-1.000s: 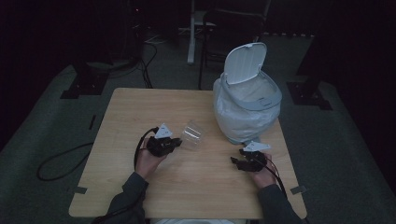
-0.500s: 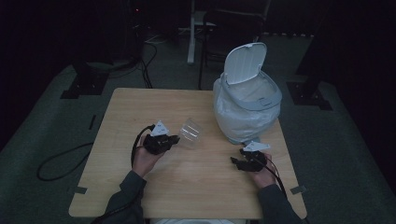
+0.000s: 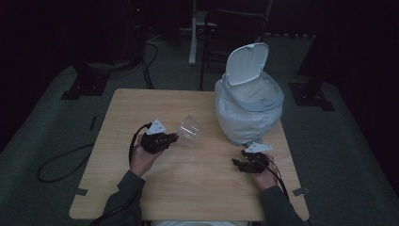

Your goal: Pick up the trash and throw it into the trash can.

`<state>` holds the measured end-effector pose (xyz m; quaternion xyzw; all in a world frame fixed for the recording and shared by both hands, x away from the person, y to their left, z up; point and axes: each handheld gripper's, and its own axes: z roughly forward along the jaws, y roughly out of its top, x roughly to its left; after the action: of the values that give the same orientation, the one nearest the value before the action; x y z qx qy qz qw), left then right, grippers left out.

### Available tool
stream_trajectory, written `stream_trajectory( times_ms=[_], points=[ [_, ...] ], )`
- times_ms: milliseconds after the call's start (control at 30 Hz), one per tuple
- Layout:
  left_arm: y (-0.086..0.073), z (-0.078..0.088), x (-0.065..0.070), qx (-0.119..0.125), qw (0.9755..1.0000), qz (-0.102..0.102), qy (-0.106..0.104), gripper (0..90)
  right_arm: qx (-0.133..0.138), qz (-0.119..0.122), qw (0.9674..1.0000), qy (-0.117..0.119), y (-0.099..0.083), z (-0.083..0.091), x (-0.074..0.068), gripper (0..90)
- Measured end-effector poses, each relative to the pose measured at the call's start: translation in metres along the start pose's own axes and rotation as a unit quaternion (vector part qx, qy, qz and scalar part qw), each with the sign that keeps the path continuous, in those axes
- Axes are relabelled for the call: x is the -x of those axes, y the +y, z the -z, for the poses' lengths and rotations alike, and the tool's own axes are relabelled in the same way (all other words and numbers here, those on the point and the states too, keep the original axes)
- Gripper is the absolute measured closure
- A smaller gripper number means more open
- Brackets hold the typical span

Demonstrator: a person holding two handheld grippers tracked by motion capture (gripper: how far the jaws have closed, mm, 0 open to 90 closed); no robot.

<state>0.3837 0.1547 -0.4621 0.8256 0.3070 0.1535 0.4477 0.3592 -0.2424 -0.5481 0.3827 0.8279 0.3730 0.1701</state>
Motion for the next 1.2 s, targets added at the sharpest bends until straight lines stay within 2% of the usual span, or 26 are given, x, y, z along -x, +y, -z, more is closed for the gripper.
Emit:
stream_trajectory(
  times_ms=[767,1200],
  points=[
    [0.023,0.017,-0.008,0.023,0.9997,0.000,-0.004,84.3,0.001,0.004,1.0000,-0.001,0.000,0.000,0.000,38.0],
    [0.041,0.027,-0.009,0.035,0.9994,-0.009,-0.002,84.4,0.002,0.004,1.0000,0.000,0.000,0.000,0.000,37.6]
  ],
)
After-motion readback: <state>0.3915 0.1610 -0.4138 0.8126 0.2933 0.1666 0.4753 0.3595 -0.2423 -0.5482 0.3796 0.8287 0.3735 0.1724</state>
